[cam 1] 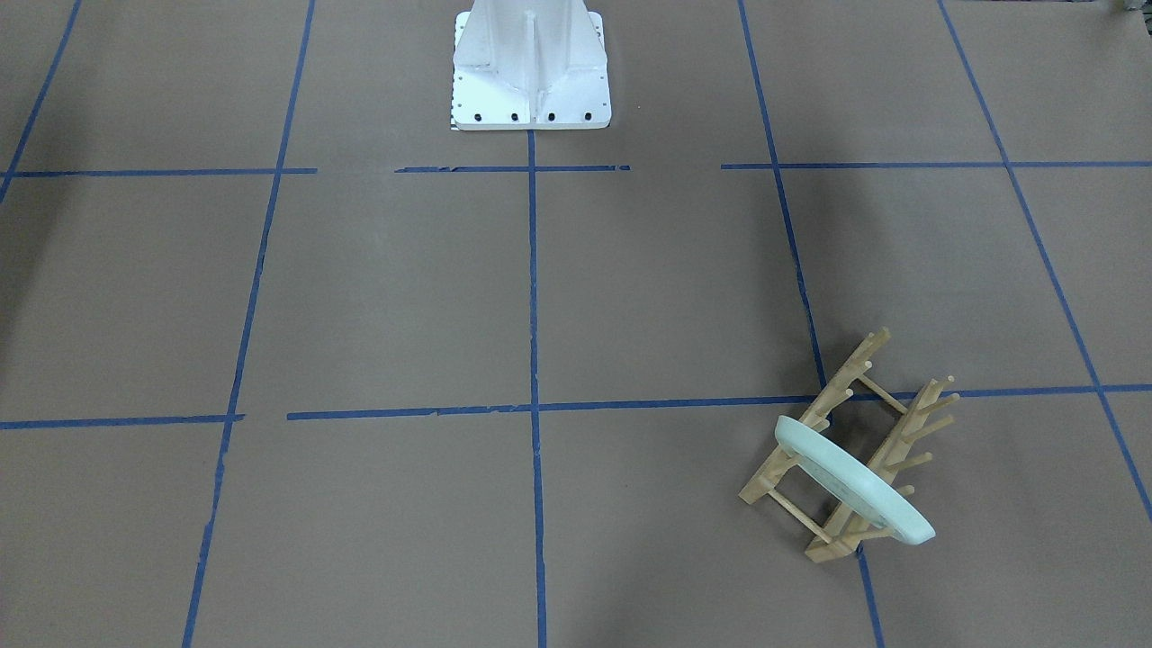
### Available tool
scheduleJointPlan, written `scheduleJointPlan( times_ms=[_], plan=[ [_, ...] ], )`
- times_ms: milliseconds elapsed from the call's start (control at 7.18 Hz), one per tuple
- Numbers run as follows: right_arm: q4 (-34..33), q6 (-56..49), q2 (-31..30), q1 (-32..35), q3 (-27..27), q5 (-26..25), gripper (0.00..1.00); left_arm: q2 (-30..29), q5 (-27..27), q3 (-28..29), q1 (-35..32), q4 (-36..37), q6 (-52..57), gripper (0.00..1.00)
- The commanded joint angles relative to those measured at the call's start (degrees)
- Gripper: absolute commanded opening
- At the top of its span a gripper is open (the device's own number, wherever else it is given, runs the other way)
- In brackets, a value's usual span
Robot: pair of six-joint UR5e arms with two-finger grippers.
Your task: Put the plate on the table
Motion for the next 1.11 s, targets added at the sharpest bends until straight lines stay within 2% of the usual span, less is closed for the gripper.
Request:
scheduleJointPlan(
  times_ms=[0, 278, 418, 557, 696, 975],
  plan=[
    [0.0, 0.0, 0.0, 0.0, 0.0, 0.0, 1.0, -7.1, -2.2, 1.5, 7.3, -14.0, -36.1, 1.0],
    [0.0, 0.0, 0.0, 0.0, 0.0, 0.0, 1.0, -15.8, -2.1, 7.1, 12.3, -25.6, -55.4, 1.0],
    [0.0, 0.0, 0.0, 0.0, 0.0, 0.0, 1.0, -19.1, -1.5, 12.1, 15.4, -37.4, -66.1, 1.0],
    [0.0, 0.0, 0.0, 0.0, 0.0, 0.0, 1.0, -22.3, 3.6, 16.2, 18.8, -45.6, -76.2, 1.0],
    [0.0, 0.0, 0.0, 0.0, 0.0, 0.0, 1.0, -24.9, 12.8, 17.2, 21.8, -47.3, -84.8, 1.0],
    [0.0, 0.0, 0.0, 0.0, 0.0, 0.0, 1.0, -28.8, 14.4, 18.9, 22.9, -47.4, -87.2, 1.0]
  ],
)
